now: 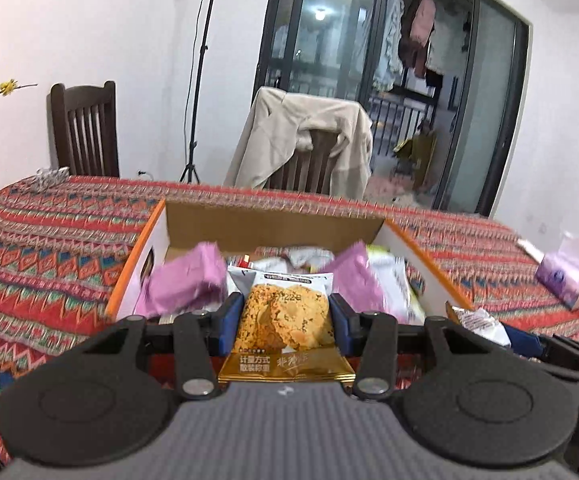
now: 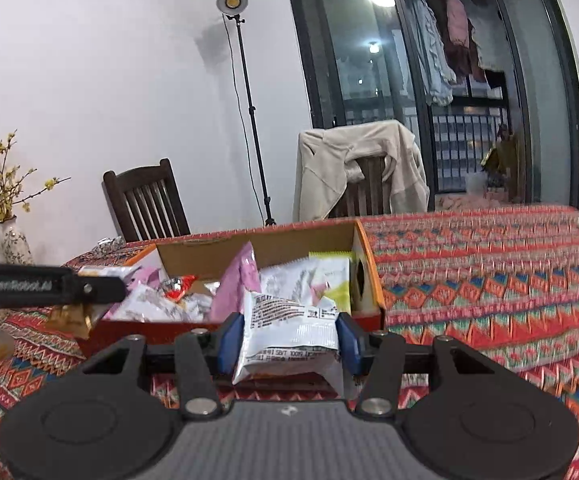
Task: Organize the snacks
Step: 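Carry both packets over the box and open both tools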
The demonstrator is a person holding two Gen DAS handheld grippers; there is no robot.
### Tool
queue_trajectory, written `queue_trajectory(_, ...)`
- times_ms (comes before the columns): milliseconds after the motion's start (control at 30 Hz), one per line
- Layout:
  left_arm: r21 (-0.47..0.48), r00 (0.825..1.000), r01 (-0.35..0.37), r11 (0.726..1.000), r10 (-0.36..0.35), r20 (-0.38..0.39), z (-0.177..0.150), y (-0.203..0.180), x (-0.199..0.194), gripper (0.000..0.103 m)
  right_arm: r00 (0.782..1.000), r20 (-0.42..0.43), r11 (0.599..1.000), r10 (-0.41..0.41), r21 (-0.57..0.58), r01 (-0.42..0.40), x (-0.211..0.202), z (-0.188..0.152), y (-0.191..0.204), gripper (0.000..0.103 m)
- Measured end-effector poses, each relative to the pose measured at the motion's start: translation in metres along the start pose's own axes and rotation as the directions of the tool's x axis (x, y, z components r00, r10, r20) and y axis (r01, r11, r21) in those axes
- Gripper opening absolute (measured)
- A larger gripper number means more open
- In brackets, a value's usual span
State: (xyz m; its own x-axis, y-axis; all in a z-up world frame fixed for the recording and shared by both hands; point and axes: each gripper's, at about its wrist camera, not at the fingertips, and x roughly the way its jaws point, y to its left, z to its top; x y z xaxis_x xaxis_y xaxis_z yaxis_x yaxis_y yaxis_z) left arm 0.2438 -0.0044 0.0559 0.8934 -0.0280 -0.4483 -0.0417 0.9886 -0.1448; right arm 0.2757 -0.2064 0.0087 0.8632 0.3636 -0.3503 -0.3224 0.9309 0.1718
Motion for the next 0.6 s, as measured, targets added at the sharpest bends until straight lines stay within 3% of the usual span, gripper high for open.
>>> queue_trajectory(200,-0.039,0.998,-0.004,0.999,0.006,0.058,0.039,0.013,0.023,0.047,1.000,0.017,0.999,-0.024,-0.045,0.025,0.024,0.036,0.026,0.049)
queue_trajectory(300,-0.071,0.993,-0.041,0.997,0.049,0.110,0.054,0.022,0.037,0.047,0.999,0.031,0.998,-0.038,-0.055,0.039,0.042,0.053,0.037,0.049)
queue_trajectory(433,-0.108,0.980,-0.095,0.990,0.112,0.165,0.044,0.040,0.052,0.047,0.997,0.057,0.995,-0.054,-0.077,0.059,0.067,0.067,0.051,0.049)
queue_trajectory(600,-0.133,0.977,-0.148,0.980,0.166,0.137,0.045,0.063,0.067,0.047,0.997,0.050,0.993,-0.065,-0.096,0.069,0.102,0.069,0.065,0.049)
